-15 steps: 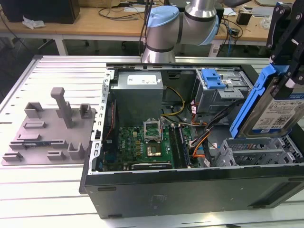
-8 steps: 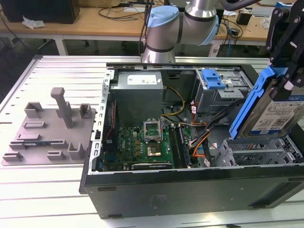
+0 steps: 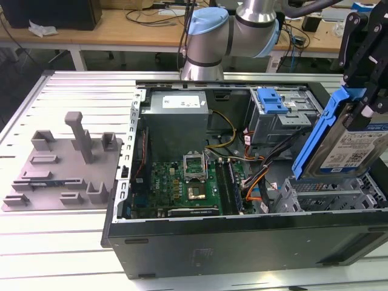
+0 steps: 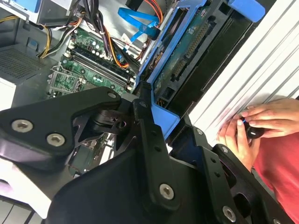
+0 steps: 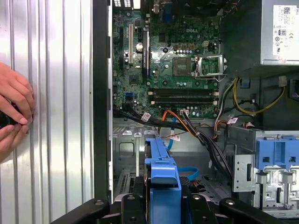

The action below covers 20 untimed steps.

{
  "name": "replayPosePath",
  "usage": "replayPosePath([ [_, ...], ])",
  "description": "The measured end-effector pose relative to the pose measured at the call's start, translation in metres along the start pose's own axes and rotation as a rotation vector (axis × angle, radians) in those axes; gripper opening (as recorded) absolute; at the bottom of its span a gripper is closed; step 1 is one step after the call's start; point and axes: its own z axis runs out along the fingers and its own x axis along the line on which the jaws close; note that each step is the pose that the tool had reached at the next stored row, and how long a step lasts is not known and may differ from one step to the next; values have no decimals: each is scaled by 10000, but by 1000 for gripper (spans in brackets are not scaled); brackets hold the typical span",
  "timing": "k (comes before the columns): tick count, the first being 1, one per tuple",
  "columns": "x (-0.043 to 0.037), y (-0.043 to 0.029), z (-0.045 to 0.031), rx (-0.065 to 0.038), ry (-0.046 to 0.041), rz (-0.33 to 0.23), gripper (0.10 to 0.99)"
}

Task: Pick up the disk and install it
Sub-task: 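Insert the disk into the insertion slot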

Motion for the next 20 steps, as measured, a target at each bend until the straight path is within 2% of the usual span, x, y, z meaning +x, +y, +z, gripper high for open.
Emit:
replayPosePath([
  [20,24,2,70,0,-2,0,369],
])
